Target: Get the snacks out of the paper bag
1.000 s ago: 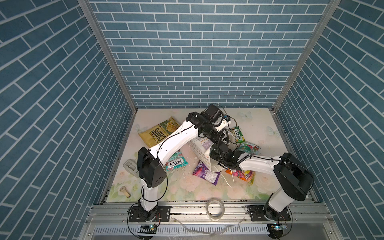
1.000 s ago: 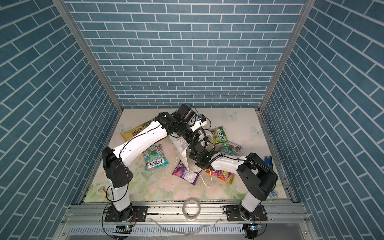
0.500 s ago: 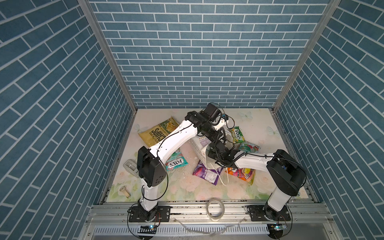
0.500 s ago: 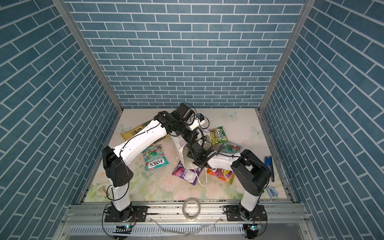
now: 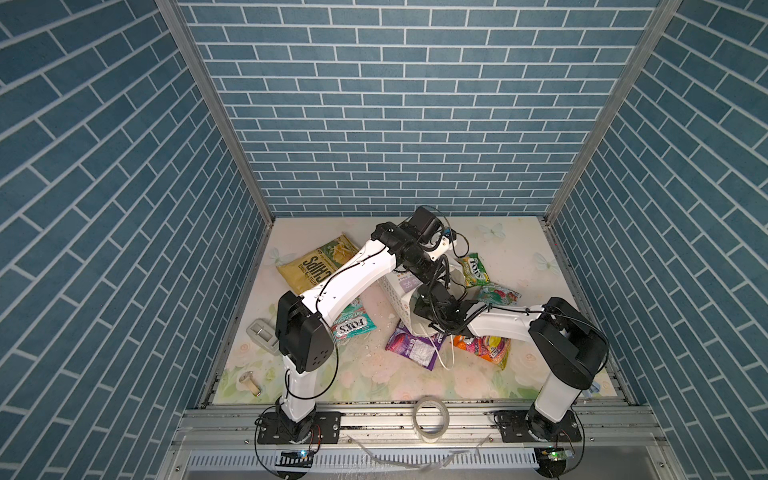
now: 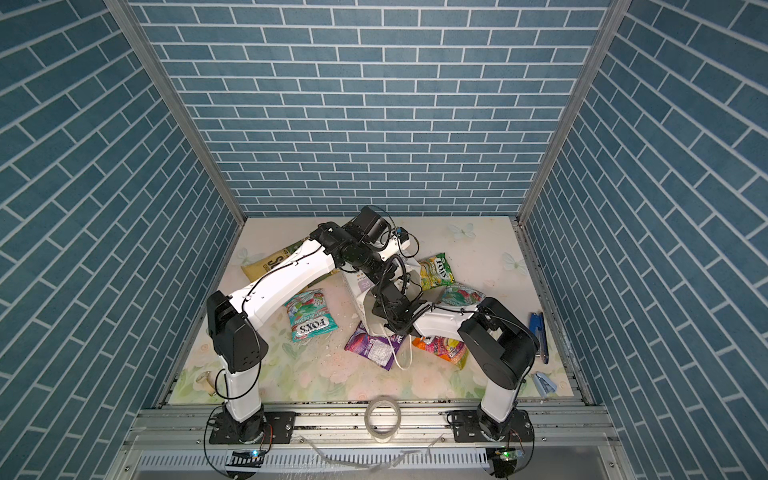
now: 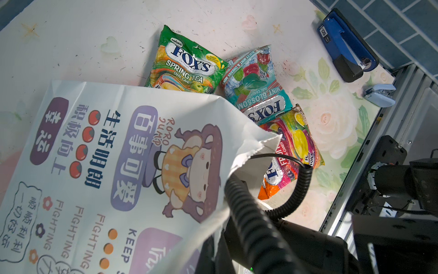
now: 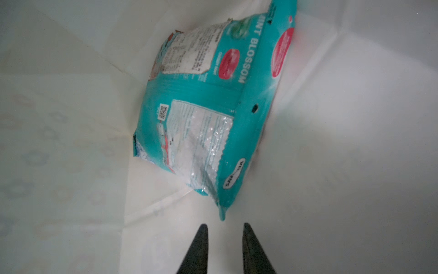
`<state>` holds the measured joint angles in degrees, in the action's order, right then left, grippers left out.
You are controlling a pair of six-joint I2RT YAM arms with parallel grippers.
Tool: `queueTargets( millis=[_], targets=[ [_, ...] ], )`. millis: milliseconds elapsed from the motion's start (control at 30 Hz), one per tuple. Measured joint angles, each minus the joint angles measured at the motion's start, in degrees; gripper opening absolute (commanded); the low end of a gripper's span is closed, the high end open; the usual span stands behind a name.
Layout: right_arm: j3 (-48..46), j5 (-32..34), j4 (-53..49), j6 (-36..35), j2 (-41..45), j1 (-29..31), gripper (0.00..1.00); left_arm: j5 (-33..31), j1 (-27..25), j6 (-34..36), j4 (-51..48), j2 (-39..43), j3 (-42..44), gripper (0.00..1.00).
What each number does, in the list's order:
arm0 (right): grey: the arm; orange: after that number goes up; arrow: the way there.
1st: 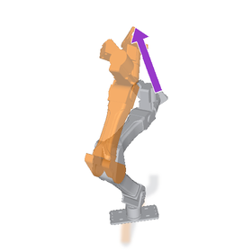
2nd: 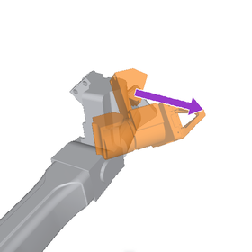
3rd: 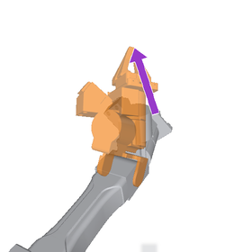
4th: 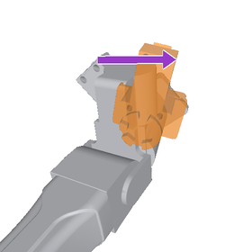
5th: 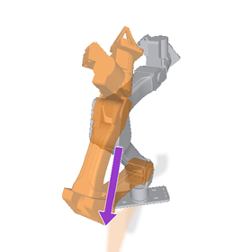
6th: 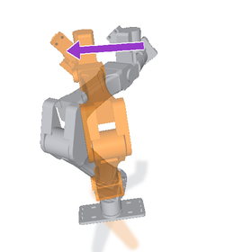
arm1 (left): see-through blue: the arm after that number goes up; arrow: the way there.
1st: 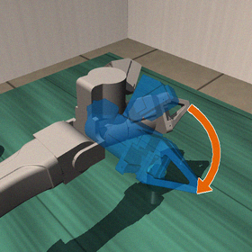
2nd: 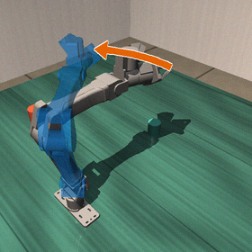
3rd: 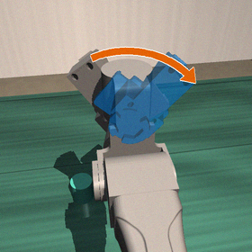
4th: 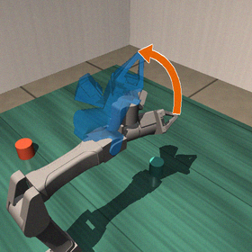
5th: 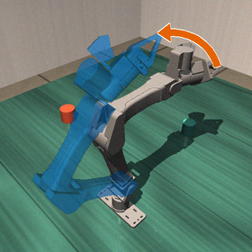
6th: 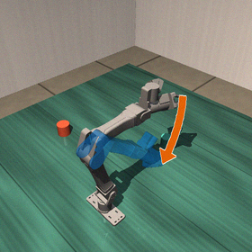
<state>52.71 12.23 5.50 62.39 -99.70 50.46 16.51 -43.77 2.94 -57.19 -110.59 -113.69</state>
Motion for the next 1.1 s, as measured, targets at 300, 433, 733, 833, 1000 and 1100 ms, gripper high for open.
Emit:
queueTargets(
  millis=[300, 433, 733, 833, 1000, 1100],
  targets=[
    [-1.99, -5.46, 1.11, 0.22, 5.18, -0.02, 0.28, 0.17, -0.85, -3.08, -0.39, -1.77, -3.89, 0.0],
    [-4.13, -6.84, 2.08, 1.4, 7.39, -0.11, 0.28, 0.61, -1.33, -4.42, -0.52, -2.51, -4.68, 0.0],
    [-10.54, -8.15, 10.62, 4.7, 9.92, -0.55, 0.3, 0.94, -1.31, -6.49, -1.55, -2.64, -4.68, 0.0],
    [-11.85, -7.93, 12.37, 6.23, 9.79, -0.92, 0.36, 1.53, -1.2, -6.88, -1.49, -2.64, -4.68, 0.0],
    [-11.23, -4.48, 12.13, 7.28, 8.9, -0.98, 0.4, 2.12, -1.07, -7.23, -1.53, -2.64, -4.68, 0.0],
    [-9.33, -1.92, 10.8, 7.28, 7.74, -0.96, 0.4, 2.64, -1.07, -7.3, -1.66, -2.62, -4.68, 0.0]
  ],
)
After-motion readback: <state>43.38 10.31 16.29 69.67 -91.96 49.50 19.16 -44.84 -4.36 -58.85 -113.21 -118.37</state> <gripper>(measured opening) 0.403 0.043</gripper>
